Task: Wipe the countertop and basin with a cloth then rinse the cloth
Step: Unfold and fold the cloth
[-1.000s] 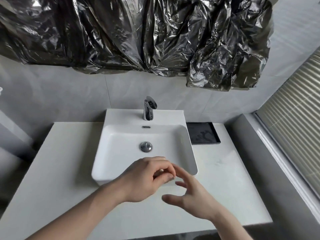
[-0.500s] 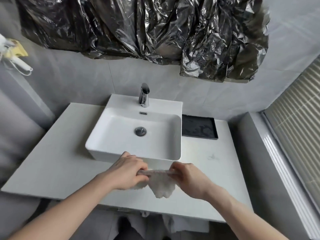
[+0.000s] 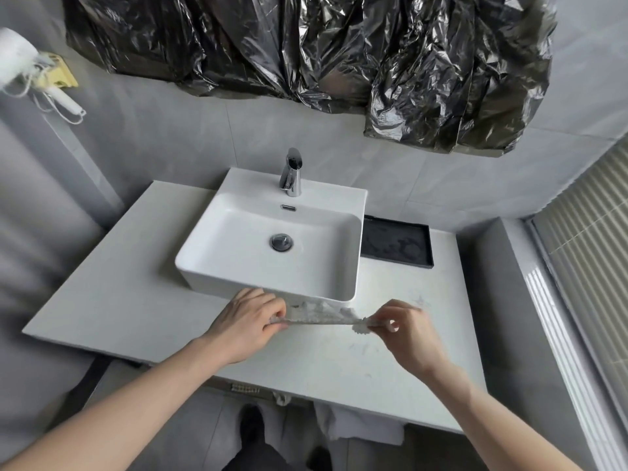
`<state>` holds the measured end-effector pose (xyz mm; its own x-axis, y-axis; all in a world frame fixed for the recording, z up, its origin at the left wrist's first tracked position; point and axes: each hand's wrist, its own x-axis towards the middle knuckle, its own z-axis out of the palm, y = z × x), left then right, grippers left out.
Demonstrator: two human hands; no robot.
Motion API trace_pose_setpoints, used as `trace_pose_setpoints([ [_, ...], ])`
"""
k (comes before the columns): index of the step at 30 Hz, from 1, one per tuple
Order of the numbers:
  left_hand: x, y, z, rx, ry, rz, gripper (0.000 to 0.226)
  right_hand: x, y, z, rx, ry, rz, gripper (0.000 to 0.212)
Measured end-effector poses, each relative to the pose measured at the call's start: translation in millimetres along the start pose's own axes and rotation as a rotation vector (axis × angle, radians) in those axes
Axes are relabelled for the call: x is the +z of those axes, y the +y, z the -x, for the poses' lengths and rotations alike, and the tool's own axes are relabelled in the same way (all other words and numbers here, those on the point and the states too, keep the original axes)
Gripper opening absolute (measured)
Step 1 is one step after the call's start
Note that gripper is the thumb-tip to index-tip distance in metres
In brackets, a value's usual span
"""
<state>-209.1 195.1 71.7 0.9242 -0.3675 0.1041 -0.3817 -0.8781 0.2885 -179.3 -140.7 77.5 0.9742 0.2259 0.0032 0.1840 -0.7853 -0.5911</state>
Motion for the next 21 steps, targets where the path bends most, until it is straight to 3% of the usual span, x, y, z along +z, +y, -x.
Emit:
trace_pose_setpoints([
  [4,47.3,6.5,22.7,-0.010,-0.122,-0.038,0.026,37.7,31.6,28.5,0.091,-0.130,0.100,0.013],
  [7,89.1,15.1,45.0,-0.056,-0.333,-0.036,0.028,73.0,53.6,55.9,0.183,-0.344,0.185,0.004],
  [10,120.5,21.3,65.3,-0.089,-0.462,-0.054,0.025,98.8,71.1,77.3,0.275,-0.497,0.207,0.014],
  [21,141.6,0.0,32.7,-0.196,-0.350,-0.094,0.022,95.1,80.0,37.1,0.463,-0.382,0.011,0.019],
])
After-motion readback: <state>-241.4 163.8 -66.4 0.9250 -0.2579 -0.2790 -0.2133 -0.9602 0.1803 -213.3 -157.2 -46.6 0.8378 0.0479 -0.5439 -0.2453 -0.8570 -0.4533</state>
